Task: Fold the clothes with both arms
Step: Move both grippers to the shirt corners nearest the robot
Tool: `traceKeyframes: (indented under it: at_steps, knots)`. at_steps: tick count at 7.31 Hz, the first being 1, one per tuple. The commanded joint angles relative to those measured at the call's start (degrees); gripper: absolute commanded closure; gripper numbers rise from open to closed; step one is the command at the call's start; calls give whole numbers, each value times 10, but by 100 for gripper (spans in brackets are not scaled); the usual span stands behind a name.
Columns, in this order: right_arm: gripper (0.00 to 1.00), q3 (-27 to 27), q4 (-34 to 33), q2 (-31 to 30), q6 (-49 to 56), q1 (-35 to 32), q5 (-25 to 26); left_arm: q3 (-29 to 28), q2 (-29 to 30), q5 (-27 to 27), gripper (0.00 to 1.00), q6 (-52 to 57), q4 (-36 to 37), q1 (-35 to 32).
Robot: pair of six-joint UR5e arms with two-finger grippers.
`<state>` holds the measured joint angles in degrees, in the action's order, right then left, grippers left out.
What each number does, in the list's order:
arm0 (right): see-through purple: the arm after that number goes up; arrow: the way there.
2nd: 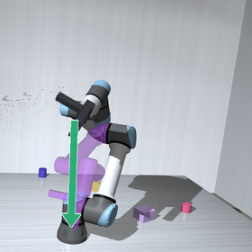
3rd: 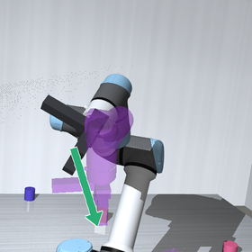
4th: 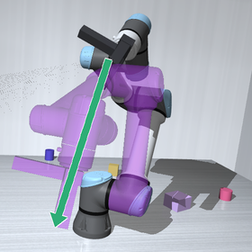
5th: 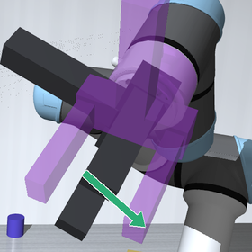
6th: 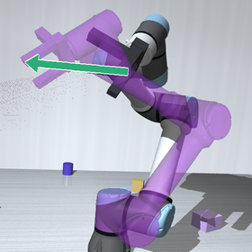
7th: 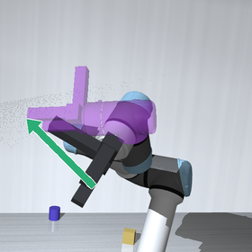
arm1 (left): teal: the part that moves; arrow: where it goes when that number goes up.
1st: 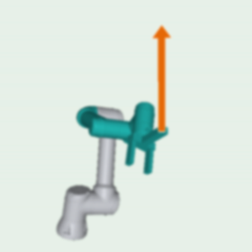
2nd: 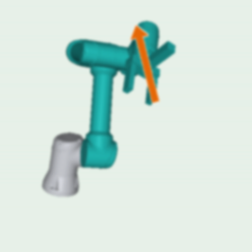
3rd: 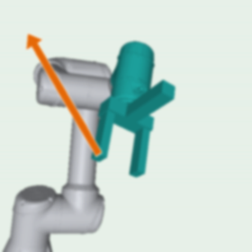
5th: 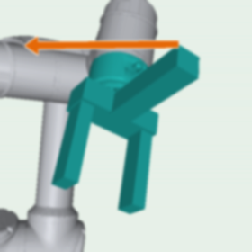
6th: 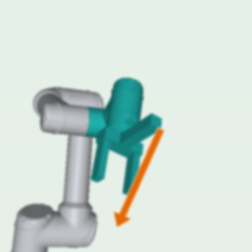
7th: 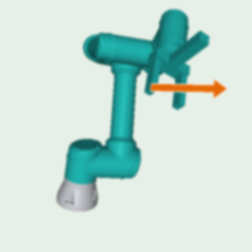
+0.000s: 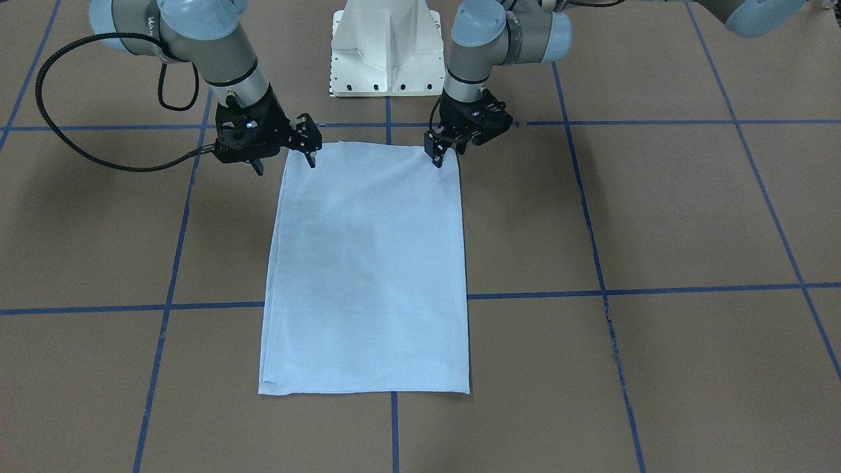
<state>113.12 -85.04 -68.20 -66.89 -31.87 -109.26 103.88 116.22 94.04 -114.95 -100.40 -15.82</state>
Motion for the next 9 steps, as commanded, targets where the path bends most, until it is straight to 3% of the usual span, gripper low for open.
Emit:
traceKeyframes:
  at_steps: [1,2,3,7,9]
  knots:
    - [0,0,0,0,0,0,0,1,1,-1,86,1,0,-1]
    - [0,1,0,0,0,0,0,4,1,-1,98,6,1,-3]
    - [0,1,0,0,0,0,0,6,-1,-1,100,7,1,-4]
    - [0,3,0,-4,-65,7,4,32,-6,-1,100,15,17,2]
    - [0,5,0,-3,-172,64,62,84,-4,6,100,38,49,8]
